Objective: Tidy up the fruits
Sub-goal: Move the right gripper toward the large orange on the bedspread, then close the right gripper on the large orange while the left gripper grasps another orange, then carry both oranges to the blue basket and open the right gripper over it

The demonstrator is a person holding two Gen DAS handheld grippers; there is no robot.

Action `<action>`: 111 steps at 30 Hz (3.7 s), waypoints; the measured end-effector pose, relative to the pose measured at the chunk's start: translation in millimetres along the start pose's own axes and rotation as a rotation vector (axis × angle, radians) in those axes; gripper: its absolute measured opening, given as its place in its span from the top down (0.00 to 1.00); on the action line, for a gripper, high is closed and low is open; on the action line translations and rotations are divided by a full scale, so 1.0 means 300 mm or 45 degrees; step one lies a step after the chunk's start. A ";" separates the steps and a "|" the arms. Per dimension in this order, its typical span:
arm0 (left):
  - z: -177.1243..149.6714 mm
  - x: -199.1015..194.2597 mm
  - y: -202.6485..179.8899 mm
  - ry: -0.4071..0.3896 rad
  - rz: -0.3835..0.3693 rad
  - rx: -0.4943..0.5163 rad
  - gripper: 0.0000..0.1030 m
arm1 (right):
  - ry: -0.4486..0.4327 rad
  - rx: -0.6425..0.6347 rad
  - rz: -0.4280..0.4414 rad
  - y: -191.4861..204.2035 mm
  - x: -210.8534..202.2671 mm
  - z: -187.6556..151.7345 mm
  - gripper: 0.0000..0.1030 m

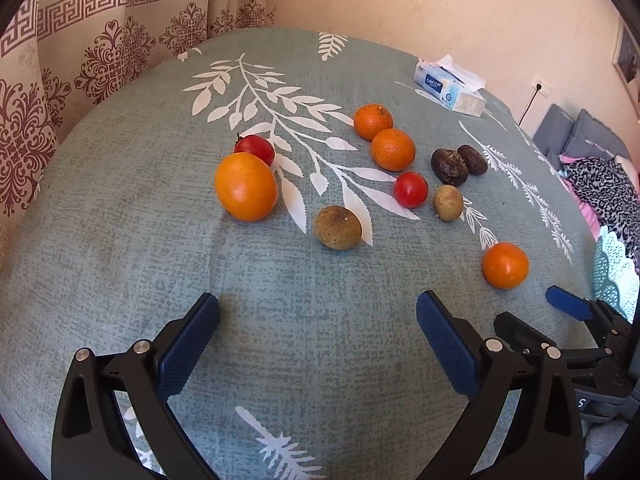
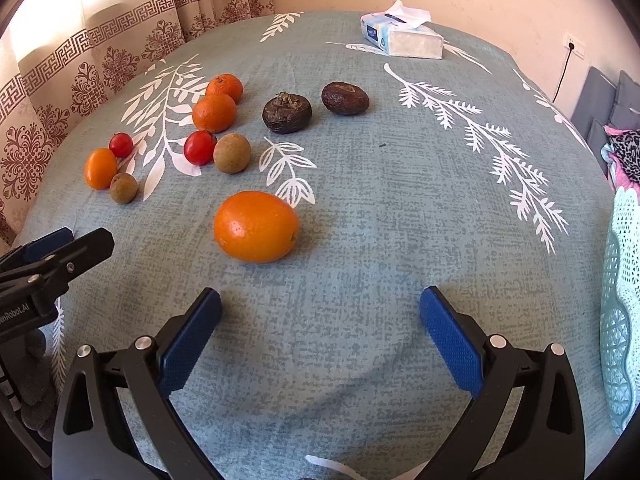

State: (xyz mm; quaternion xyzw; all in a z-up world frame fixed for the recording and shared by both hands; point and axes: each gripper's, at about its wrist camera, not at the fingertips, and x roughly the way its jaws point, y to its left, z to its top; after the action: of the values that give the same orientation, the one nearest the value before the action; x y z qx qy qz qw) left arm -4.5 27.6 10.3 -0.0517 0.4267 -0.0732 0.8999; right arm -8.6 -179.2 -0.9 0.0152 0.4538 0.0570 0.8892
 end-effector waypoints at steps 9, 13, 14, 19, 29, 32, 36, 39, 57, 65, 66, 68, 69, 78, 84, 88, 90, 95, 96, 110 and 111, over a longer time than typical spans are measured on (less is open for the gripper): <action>0.030 -0.016 0.091 -0.020 0.058 -0.064 0.05 | -0.034 0.008 0.027 -0.001 -0.019 -0.003 0.02; 0.040 -0.023 0.104 -0.031 0.082 -0.045 0.06 | -0.073 -0.001 0.048 0.004 -0.043 0.001 0.02; 0.045 -0.022 0.104 -0.033 0.095 -0.034 0.09 | -0.085 -0.007 0.051 0.008 -0.050 0.003 0.02; 0.099 -0.005 0.127 -0.037 0.111 -0.043 0.17 | -0.131 -0.005 0.111 0.024 -0.080 0.014 0.02; 0.184 0.080 0.146 -0.015 0.108 -0.056 0.37 | -0.149 0.006 0.192 0.043 -0.055 0.073 0.21; 0.190 0.095 0.147 -0.012 0.107 -0.056 0.43 | -0.133 -0.002 0.188 0.055 -0.031 0.081 0.28; 0.191 0.101 0.152 -0.016 0.096 -0.059 0.52 | -0.099 0.004 0.180 0.061 0.009 0.098 0.36; 0.188 0.099 0.152 -0.022 0.082 -0.053 0.56 | -0.077 0.014 0.184 0.061 0.028 0.103 0.42; 0.178 0.097 0.131 -0.039 0.103 -0.011 0.62 | -0.076 0.020 0.182 0.056 0.029 0.101 0.51; 0.177 0.095 0.131 -0.043 0.105 -0.009 0.62 | -0.081 0.014 0.174 0.054 0.028 0.101 0.58; 0.177 0.093 0.132 -0.046 0.106 -0.009 0.62 | -0.083 0.015 0.176 0.053 0.026 0.101 0.58; 0.176 0.088 0.133 -0.055 0.112 -0.010 0.62 | -0.085 0.019 0.179 0.052 0.023 0.101 0.58; 0.176 0.085 0.135 -0.059 0.111 -0.010 0.62 | -0.088 0.022 0.179 0.049 0.021 0.100 0.58; 0.159 0.017 0.126 -0.105 0.080 0.012 0.63 | -0.202 0.065 0.178 0.014 -0.096 0.119 0.58; 0.138 -0.037 0.118 -0.121 0.075 0.009 0.63 | -0.289 0.086 0.149 -0.028 -0.207 0.118 0.58; 0.128 -0.090 0.097 -0.141 0.066 0.017 0.62 | -0.348 0.130 0.074 -0.094 -0.285 0.104 0.58; 0.123 -0.119 0.081 -0.156 0.055 0.026 0.62 | -0.369 0.168 0.030 -0.143 -0.319 0.089 0.58; 0.113 -0.180 0.023 -0.182 0.021 0.063 0.62 | -0.393 0.290 -0.096 -0.302 -0.389 0.024 0.58; 0.112 -0.190 0.006 -0.189 0.014 0.075 0.62 | -0.393 0.324 -0.117 -0.339 -0.402 0.008 0.58; 0.100 -0.254 -0.330 -0.182 -0.109 0.301 0.62 | -0.390 0.625 -0.233 -0.670 -0.471 -0.206 0.58; 0.100 -0.253 -0.355 -0.173 -0.128 0.314 0.62 | -0.393 0.639 -0.237 -0.679 -0.475 -0.215 0.56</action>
State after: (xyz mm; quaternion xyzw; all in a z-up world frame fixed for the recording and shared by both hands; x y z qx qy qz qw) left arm -38.1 -62.8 103.6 0.0330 0.3493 -0.1664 0.9215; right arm -125.9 -399.4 59.8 0.2012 0.3126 -0.1416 0.9175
